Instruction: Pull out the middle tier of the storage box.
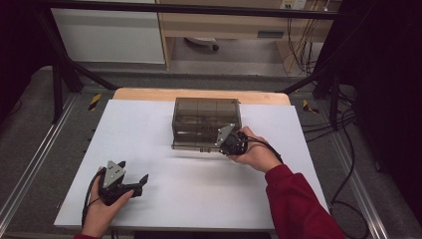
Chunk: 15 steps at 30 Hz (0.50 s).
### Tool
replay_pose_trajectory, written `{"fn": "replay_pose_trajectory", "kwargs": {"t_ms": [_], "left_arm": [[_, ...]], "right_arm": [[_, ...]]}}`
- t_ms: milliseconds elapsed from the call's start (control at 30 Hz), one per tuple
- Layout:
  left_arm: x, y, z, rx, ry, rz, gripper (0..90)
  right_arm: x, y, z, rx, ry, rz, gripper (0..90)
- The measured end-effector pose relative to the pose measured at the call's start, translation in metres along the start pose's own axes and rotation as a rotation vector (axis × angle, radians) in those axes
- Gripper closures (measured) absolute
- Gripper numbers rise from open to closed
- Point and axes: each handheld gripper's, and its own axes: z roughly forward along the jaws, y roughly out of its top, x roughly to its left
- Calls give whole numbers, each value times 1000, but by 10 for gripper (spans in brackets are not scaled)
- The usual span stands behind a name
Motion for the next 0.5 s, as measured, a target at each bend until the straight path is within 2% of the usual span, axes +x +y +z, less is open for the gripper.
{"fn": "replay_pose_trajectory", "kwargs": {"t_ms": [500], "left_arm": [[0, 0, -1, -3, 1, -1, 74]], "right_arm": [[8, -1, -4, 23, 31, -42, 816]]}}
